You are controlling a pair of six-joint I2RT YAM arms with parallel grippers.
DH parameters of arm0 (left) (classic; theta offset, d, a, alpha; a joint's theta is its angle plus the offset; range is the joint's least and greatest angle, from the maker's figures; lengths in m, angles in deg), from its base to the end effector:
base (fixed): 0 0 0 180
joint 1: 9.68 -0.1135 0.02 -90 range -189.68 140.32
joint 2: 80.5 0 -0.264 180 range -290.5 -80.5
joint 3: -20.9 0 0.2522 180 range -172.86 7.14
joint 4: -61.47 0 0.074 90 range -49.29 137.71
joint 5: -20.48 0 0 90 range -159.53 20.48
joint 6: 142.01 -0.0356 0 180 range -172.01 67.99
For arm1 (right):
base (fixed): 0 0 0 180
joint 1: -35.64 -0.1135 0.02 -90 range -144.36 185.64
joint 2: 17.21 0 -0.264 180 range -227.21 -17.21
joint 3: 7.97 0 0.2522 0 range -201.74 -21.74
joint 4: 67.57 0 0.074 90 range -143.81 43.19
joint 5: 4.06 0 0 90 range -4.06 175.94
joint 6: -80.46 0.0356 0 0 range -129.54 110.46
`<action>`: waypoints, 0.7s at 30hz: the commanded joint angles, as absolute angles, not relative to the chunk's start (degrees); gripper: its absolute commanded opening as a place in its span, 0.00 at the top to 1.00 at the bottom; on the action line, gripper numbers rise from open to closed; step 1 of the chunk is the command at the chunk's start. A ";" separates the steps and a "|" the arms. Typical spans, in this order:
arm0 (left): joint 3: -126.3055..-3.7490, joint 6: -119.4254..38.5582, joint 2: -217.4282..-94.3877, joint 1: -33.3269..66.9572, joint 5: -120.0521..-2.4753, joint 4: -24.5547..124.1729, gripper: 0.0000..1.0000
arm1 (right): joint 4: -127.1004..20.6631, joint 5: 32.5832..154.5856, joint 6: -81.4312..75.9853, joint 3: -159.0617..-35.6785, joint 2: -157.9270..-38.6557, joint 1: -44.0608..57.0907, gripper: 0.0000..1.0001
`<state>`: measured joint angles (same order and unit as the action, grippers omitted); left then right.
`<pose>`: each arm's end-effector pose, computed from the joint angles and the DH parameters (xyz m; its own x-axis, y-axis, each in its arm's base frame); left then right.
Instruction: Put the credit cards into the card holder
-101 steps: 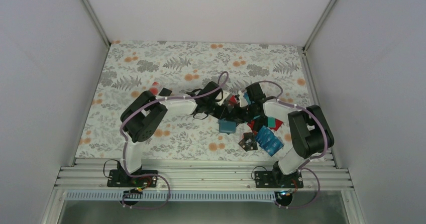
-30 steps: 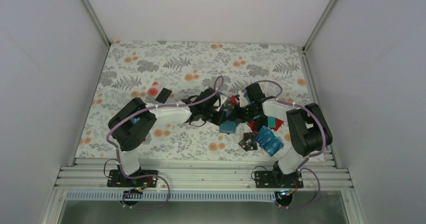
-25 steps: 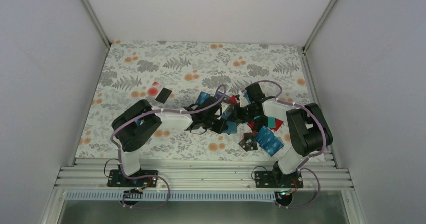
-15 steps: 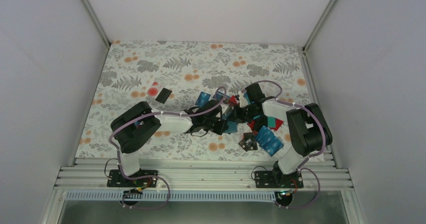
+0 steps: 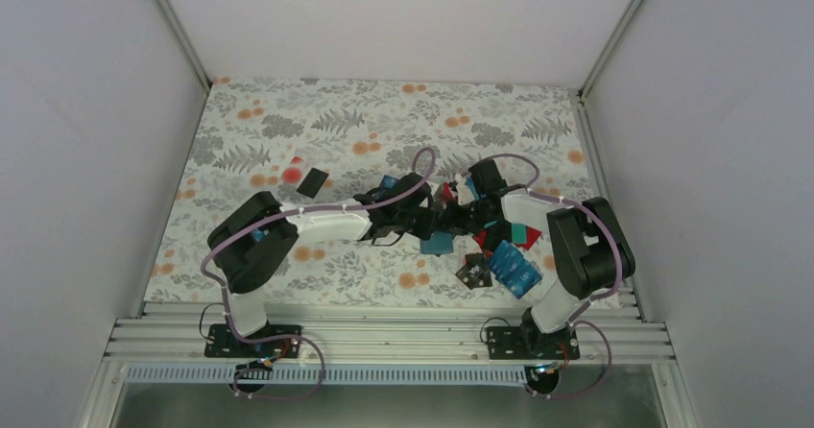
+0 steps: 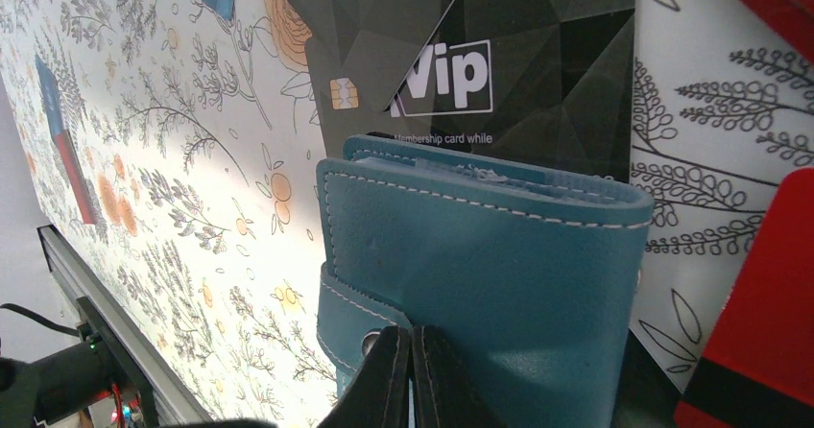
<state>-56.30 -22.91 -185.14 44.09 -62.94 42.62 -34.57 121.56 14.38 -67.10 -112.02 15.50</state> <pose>0.2249 -0.3139 0.1737 -0.7858 0.2550 -0.5635 0.5333 0.7408 -0.4084 0.2599 0.1174 0.1336 -0.9936 -0.0133 -0.1124 -0.0830 0.7610 0.6434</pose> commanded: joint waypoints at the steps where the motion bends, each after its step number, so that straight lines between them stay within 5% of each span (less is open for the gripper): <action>1: -56.60 -23.78 -186.79 44.16 -63.22 41.89 0.98 | -32.90 117.93 13.58 -65.24 -112.92 14.98 0.96; 21: -44.70 -17.99 -192.49 47.36 -64.97 47.31 0.98 | -29.86 118.38 13.36 -66.93 -109.51 14.91 0.96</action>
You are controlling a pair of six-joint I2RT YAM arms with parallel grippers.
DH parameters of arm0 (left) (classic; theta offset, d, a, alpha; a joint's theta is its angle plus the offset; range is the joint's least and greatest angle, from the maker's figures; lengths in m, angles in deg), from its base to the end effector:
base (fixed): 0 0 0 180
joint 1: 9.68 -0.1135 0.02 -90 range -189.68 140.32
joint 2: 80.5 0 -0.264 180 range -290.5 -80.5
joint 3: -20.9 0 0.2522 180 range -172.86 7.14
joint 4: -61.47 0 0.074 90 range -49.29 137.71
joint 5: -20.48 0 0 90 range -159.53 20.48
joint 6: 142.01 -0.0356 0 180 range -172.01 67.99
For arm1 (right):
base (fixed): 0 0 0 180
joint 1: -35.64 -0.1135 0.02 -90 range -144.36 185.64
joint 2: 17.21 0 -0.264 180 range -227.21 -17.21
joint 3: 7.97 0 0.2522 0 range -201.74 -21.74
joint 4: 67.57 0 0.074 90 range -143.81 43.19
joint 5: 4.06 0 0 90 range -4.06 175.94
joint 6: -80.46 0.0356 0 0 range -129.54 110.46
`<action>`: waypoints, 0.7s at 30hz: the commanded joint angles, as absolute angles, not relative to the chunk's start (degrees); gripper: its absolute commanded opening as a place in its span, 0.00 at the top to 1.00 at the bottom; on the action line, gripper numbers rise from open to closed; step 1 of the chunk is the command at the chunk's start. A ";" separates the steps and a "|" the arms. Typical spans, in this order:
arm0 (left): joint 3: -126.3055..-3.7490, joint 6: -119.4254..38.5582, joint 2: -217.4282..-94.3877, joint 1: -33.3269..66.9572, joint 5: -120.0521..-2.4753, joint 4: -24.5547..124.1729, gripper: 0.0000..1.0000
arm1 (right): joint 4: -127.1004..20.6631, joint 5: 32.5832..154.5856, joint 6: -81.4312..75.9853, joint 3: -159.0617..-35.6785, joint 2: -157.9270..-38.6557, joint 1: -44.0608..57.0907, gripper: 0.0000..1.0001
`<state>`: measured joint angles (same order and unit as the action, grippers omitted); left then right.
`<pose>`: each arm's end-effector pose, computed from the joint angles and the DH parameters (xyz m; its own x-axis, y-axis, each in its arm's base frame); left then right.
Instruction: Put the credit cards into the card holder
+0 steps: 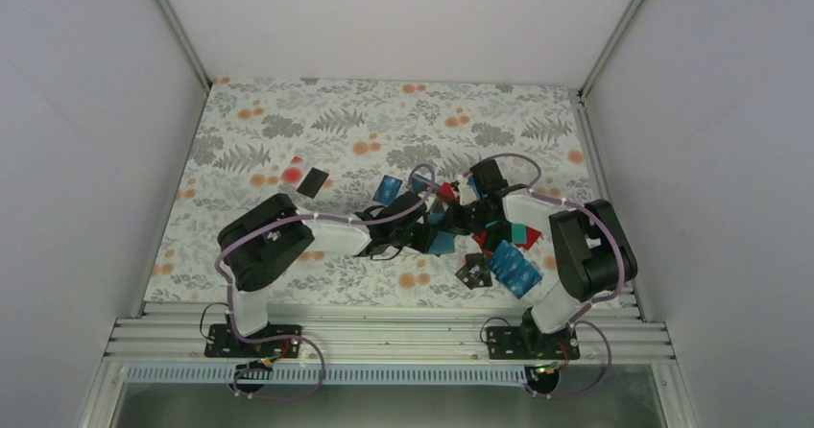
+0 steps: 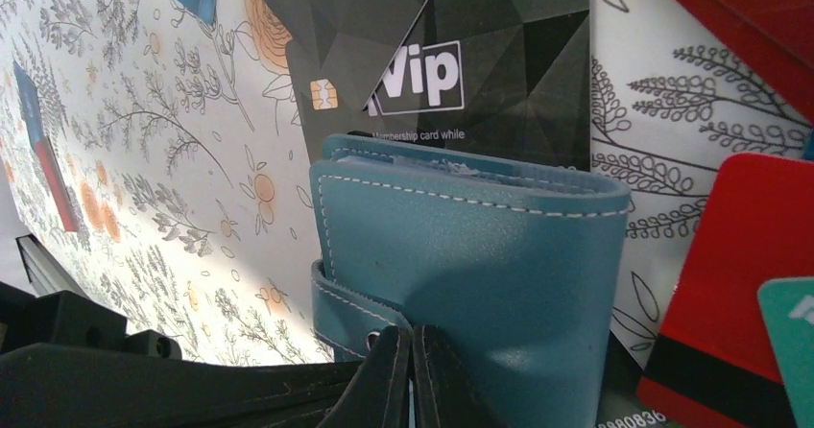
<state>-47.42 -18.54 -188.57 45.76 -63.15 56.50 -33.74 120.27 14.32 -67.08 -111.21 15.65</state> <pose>0.2086 -0.3098 0.1262 -0.8090 0.2083 -0.5497 0.4999 0.7357 -0.4570 0.2589 0.1155 0.1362 -0.9928 -0.0057 -0.1193 -0.0799 0.7746 0.6274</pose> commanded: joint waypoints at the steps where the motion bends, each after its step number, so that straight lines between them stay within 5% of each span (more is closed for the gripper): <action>1: -44.78 -18.06 -191.50 47.43 -65.86 46.77 0.98 | -29.30 118.45 13.32 -67.18 -108.92 14.93 0.96; 11: -46.65 -19.45 -181.88 48.76 -69.09 40.83 0.98 | -28.83 121.57 14.01 -68.58 -107.59 14.84 0.96; 21: -48.14 -19.80 -184.85 48.96 -68.10 42.05 0.98 | -28.79 119.82 13.93 -68.00 -107.68 14.55 0.96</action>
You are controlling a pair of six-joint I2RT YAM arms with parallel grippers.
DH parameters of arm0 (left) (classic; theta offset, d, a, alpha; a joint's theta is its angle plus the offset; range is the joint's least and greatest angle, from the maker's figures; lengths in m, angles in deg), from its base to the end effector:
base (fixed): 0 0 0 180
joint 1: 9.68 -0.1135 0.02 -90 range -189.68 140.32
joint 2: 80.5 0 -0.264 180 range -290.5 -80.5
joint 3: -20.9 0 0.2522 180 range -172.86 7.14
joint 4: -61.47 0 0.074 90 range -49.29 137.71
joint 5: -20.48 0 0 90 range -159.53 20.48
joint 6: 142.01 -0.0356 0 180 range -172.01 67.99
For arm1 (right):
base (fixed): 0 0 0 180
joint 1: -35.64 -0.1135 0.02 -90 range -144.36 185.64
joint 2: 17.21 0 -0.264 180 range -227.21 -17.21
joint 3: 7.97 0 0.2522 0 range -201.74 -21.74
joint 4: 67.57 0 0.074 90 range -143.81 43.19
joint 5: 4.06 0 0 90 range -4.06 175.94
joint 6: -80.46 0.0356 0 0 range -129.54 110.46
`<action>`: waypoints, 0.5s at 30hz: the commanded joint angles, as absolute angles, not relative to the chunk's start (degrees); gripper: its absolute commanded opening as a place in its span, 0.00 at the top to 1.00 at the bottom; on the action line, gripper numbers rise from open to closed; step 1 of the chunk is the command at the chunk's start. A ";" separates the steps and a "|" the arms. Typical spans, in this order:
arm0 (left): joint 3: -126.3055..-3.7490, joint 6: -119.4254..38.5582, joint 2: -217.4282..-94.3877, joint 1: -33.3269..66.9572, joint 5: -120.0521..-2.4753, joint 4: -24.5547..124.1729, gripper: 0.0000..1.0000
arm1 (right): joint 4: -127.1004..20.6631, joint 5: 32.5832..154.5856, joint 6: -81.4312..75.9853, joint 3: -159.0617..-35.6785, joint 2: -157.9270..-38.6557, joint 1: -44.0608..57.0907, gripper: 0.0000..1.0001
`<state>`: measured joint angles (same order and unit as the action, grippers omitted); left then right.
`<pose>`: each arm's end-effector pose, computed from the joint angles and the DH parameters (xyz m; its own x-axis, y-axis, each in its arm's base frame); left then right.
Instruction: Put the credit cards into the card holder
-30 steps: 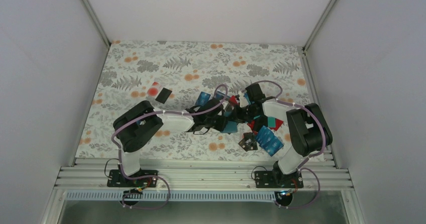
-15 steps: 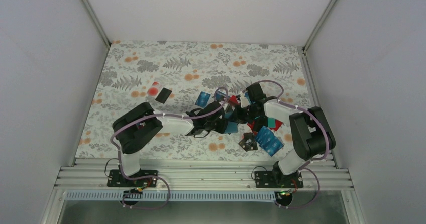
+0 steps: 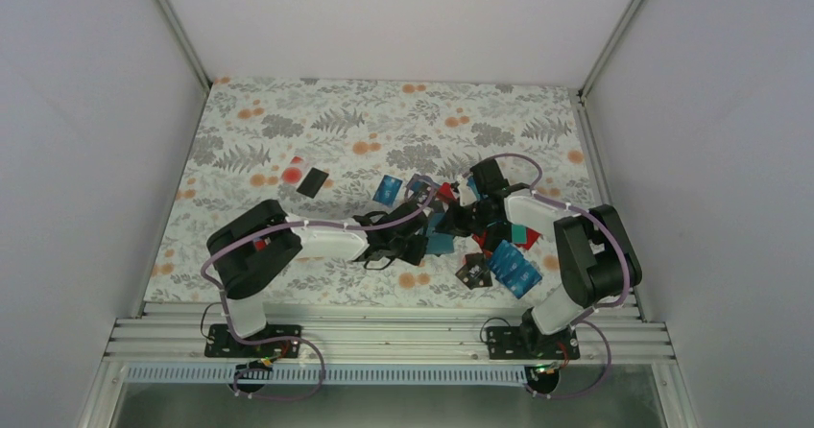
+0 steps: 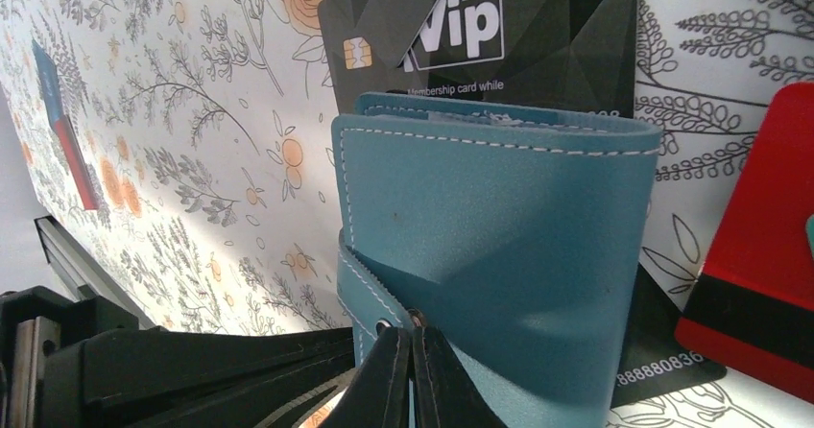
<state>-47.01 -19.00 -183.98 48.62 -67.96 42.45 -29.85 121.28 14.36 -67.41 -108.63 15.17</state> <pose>0.1832 -0.2984 0.1342 -0.8270 0.3026 -0.4738 0.4868 0.8070 -0.3343 0.2516 0.1159 0.1472 -0.9951 -0.0187 -0.0974 -0.0767 0.7674 0.6365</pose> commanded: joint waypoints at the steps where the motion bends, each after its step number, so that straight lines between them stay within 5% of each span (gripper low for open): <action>1: -48.29 -19.72 -184.85 48.94 -68.34 41.81 0.98 | -28.71 119.14 13.94 -67.90 -107.80 14.55 0.96; 15: -48.74 -19.32 -185.13 48.96 -69.03 40.47 0.98 | -29.59 113.77 13.77 -67.31 -110.05 14.50 0.96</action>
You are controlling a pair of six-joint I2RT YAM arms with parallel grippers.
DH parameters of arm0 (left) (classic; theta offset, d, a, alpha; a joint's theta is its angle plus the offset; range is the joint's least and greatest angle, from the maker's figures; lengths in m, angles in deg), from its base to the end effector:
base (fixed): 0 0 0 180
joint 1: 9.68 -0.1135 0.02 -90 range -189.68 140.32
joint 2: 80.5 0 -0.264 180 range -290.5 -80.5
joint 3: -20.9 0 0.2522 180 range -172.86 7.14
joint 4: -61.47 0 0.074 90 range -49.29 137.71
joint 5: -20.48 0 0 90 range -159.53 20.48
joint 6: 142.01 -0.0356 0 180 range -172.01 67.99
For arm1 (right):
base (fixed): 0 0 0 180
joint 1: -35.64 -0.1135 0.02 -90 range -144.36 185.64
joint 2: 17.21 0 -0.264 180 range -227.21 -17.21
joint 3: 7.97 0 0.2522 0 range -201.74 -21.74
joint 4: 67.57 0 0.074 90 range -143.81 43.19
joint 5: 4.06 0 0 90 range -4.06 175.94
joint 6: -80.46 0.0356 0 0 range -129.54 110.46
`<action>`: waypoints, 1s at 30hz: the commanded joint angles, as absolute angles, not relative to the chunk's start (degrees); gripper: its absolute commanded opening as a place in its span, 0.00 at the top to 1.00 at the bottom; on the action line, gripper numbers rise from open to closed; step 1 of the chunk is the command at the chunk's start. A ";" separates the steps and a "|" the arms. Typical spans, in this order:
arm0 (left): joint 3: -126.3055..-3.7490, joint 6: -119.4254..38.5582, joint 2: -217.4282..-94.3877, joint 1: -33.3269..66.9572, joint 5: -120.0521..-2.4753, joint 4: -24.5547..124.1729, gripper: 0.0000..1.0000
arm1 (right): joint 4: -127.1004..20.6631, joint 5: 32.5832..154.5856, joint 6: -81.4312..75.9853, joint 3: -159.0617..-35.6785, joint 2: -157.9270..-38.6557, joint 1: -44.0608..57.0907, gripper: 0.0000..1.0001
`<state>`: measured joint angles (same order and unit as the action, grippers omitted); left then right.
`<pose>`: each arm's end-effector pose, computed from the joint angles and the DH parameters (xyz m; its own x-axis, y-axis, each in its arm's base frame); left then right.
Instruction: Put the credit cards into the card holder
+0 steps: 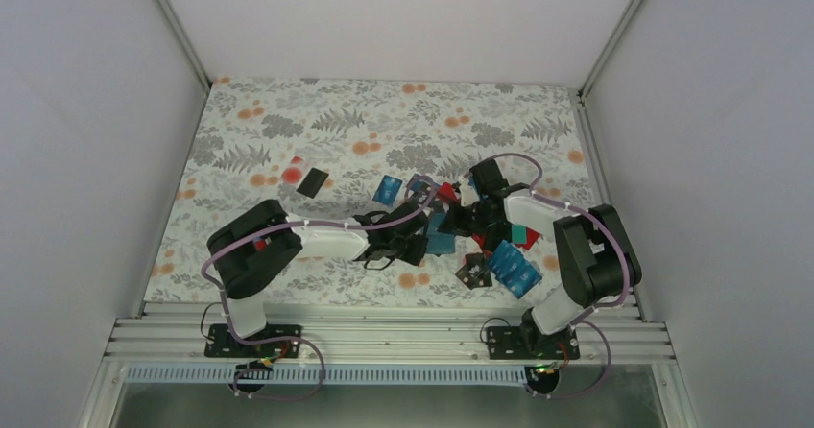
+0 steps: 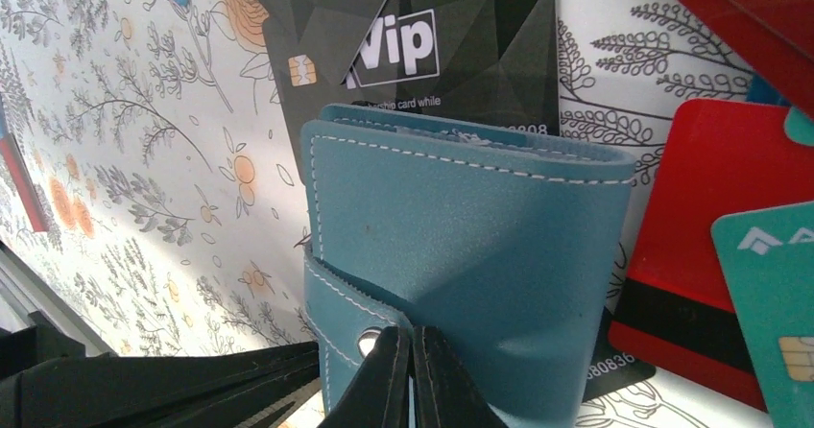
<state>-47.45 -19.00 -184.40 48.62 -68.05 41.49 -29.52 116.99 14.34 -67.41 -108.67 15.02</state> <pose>0.1835 -0.2988 0.1328 -0.8308 0.3088 -0.4631 0.4836 0.8123 -0.3261 0.2520 0.1144 0.1455 -0.9933 -0.0032 -0.1154 -0.0702 0.8106 0.5814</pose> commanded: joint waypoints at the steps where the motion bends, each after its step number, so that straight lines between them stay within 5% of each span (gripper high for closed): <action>1: -48.83 -19.36 -184.67 48.97 -69.00 40.35 0.98 | -29.90 113.91 13.75 -67.01 -110.29 14.47 0.96; 10: -52.82 -20.12 -179.70 45.85 -68.06 38.68 0.98 | -31.03 113.93 13.80 -65.08 -110.11 14.46 0.96; 30: -57.30 -21.46 -191.49 44.14 -61.67 43.54 0.98 | -31.40 114.34 14.02 -64.93 -110.20 14.37 0.96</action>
